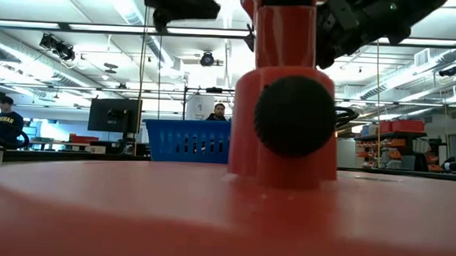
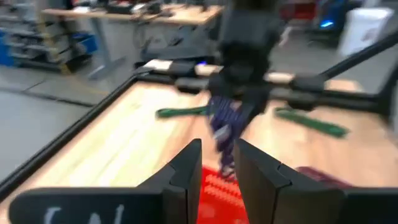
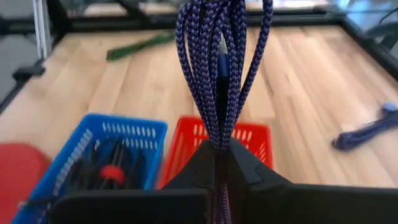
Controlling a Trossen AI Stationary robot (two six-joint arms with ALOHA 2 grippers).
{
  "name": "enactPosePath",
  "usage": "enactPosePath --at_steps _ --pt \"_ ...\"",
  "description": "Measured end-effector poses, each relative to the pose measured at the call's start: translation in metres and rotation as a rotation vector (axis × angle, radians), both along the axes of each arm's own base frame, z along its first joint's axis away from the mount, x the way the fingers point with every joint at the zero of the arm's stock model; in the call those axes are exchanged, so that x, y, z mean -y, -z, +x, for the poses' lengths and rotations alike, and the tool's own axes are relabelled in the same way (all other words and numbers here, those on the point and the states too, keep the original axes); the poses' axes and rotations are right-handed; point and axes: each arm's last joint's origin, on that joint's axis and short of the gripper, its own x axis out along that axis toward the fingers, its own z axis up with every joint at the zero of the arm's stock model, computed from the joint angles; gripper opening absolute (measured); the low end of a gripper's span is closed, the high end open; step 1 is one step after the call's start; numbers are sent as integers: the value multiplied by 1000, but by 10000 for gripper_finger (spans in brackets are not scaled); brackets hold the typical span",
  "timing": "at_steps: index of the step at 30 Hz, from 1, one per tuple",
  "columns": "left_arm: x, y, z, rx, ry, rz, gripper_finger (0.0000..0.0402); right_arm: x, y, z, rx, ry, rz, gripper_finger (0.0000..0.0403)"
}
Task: Pick & Place USB Port
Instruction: Put the large blue USB cable into the red bin
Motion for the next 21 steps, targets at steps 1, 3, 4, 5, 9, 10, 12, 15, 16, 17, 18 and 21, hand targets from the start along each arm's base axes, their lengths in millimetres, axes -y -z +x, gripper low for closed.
enactPosePath --at_steps 1,3,4,5,9,10,12,15,16,17,18,21 --pt "-1 1 0 -14 -19 8 98 2 0 0 22 9 8 8" --pt "-2 3 -1 -34 -52 21 98 4 4 -2 28 18 26 8" --pt "-2 4 -1 -36 -63 25 98 6 5 -3 23 14 31 8" --pt "-2 4 -1 -36 -70 27 98 7 6 -3 24 17 33 8" --pt "-3 3 -1 -34 -77 28 99 11 3 -1 46 33 50 8" --pt "-4 3 -1 -34 -78 28 99 11 5 0 45 35 56 8" --pt "-4 3 -1 -33 -81 29 99 11 10 2 30 36 57 8" --pt "-5 3 -1 -33 -84 29 99 10 19 8 18 18 77 8" --pt "-5 3 -1 -33 -84 29 99 10 23 11 17 10 89 8" --pt "-5 3 -1 -33 -84 29 99 9 27 14 18 2 95 8" --pt "-5 3 -1 -33 -84 29 99 9 29 16 27 -7 101 8" --pt "-5 4 -1 -34 -84 29 99 9 37 22 14 -29 119 8"
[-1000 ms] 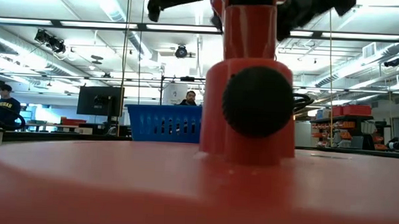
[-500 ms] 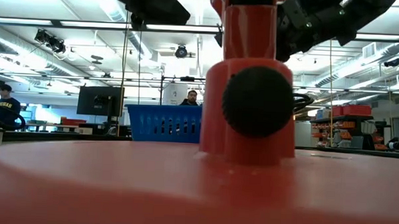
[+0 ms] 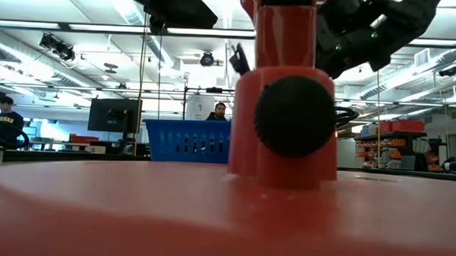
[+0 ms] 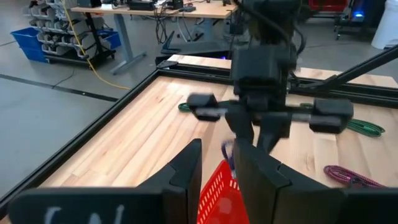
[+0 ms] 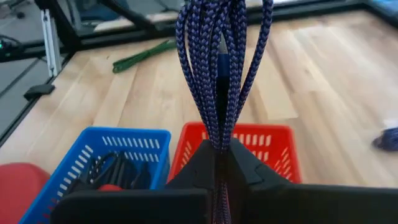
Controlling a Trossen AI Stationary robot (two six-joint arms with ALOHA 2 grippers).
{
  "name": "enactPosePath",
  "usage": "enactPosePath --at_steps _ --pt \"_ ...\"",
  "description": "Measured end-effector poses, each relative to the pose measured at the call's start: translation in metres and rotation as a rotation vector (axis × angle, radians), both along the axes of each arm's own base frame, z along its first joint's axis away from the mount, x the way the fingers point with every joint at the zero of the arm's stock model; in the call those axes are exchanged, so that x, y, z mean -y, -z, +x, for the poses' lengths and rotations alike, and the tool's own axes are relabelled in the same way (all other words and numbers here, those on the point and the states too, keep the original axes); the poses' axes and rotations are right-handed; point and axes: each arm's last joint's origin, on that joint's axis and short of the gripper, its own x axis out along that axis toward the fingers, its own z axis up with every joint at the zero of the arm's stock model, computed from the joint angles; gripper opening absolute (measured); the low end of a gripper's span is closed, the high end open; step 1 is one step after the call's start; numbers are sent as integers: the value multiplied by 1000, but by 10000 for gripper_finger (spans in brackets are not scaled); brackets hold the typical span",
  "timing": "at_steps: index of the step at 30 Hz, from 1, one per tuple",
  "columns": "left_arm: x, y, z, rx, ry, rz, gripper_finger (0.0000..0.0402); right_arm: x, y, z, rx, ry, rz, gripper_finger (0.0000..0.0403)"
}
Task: Pick & Place USB Port
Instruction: Put the large blue USB cable into the red bin
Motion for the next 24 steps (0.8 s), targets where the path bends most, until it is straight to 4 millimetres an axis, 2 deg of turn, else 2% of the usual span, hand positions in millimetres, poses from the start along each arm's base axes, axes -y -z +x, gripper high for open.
enactPosePath --at_steps 8,18,24 --pt "0 1 0 -4 0 1 99 2 17 7 -77 -18 43 8" --pt "0 1 0 -5 1 1 99 7 19 6 -99 8 63 11" --pt "0 1 0 -4 1 1 99 7 18 7 -92 23 86 73"
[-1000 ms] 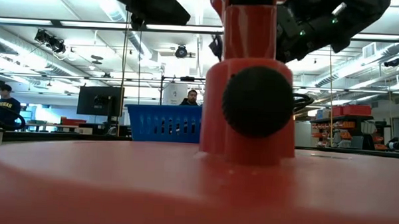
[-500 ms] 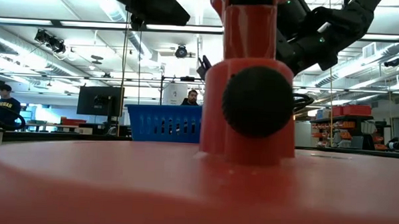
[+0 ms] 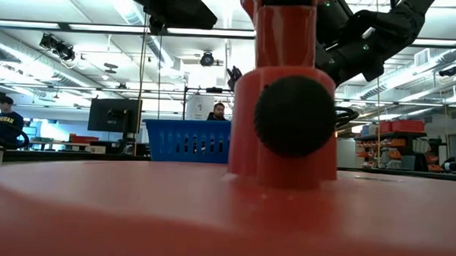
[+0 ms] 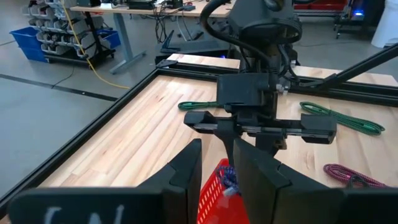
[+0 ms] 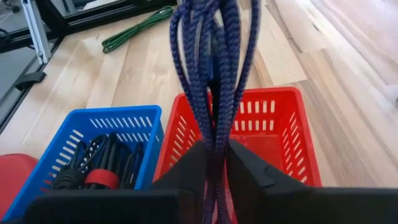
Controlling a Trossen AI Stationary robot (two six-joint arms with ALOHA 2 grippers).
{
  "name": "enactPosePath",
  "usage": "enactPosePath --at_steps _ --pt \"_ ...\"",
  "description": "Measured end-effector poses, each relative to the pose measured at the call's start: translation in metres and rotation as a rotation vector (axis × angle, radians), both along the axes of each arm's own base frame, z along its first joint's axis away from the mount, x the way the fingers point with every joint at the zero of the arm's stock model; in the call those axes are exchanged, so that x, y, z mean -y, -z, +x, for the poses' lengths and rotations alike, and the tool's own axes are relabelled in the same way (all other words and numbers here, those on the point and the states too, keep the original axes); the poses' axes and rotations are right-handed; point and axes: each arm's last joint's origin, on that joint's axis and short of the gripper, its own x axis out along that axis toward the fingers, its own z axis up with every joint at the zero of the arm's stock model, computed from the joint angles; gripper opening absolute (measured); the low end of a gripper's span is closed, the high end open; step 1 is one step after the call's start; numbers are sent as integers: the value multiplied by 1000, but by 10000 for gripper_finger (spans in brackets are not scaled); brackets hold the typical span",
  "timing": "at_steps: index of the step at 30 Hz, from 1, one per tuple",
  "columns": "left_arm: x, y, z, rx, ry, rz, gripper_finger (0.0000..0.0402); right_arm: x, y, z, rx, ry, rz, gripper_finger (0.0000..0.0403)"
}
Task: Pick & Place USB Port
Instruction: Put the large blue USB cable into the red bin
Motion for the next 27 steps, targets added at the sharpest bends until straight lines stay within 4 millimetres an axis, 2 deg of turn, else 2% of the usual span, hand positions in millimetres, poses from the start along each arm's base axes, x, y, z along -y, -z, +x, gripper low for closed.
enactPosePath --at_steps 7,17,22,27 --pt "0 0 0 1 0 -4 99 2 -1 1 18 6 -1 120" --pt "-3 3 -1 -25 -51 -7 99 20 -6 2 68 39 -42 127" --pt "-30 25 -13 -269 -290 78 99 20 -13 4 142 -62 44 128" --pt "-63 35 -12 -371 -307 31 99 3 -25 7 273 -241 105 128"
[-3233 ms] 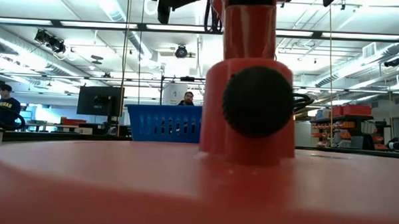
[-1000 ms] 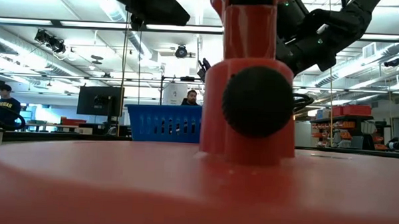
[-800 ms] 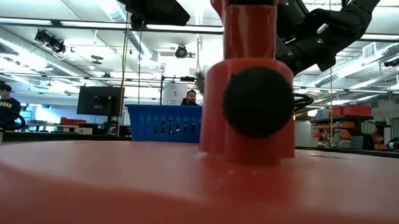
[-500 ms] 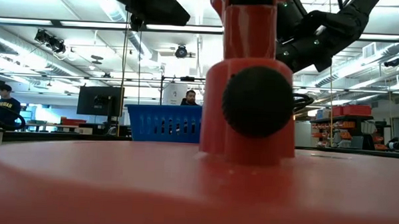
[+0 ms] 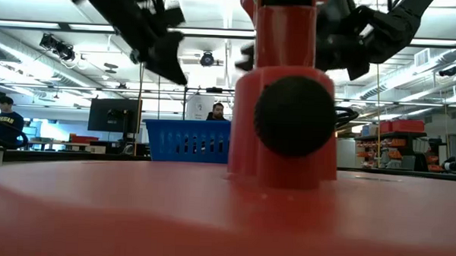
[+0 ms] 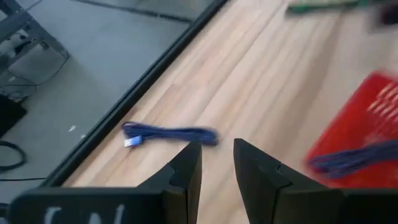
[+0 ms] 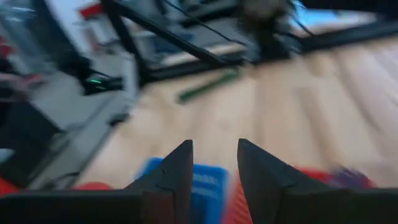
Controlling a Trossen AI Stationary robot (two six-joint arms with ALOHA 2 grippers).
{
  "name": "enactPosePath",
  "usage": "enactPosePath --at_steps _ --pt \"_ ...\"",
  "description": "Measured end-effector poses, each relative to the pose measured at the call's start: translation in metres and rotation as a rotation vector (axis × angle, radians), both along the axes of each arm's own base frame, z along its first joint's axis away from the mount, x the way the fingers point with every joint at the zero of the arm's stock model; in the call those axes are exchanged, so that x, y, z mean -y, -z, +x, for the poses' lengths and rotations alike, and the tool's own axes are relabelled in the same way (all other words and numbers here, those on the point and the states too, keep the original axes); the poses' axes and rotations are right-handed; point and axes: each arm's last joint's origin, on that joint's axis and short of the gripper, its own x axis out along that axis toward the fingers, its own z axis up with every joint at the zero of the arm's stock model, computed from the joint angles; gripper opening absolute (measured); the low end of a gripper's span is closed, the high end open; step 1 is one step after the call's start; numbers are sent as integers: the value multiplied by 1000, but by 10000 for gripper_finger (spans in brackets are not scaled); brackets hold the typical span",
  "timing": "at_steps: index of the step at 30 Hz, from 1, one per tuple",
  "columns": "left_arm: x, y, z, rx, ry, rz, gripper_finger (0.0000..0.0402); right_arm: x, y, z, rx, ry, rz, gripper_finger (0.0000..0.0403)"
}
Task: Pick & Place USB Port
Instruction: Put the large blue USB cable into the red bin
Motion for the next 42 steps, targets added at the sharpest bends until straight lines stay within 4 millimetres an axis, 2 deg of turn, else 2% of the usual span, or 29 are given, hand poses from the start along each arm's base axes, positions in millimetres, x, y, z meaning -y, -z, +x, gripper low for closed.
enactPosePath --at_steps 7,12,16,22,25,28,33,42 --pt "-53 34 8 -241 18 -4 99 -29 -15 -4 69 -148 28 127" --pt "-79 56 13 -290 33 -67 99 -51 -21 -10 72 -225 12 119" --pt "-90 61 30 -339 86 -77 99 -61 -23 -13 94 -261 -18 112" --pt "-103 66 67 -628 191 -59 99 -60 -21 -13 74 -260 -28 103" --pt "-108 68 80 -779 252 -33 99 -60 -19 -13 60 -262 -30 102" --pt "-112 71 91 -854 347 13 99 -61 -18 -14 45 -266 -33 102" --pt "-114 78 96 -932 486 97 99 -62 -17 -15 36 -293 -30 102" --pt "-122 76 98 -893 521 144 99 -62 -17 -15 43 -302 -44 102"
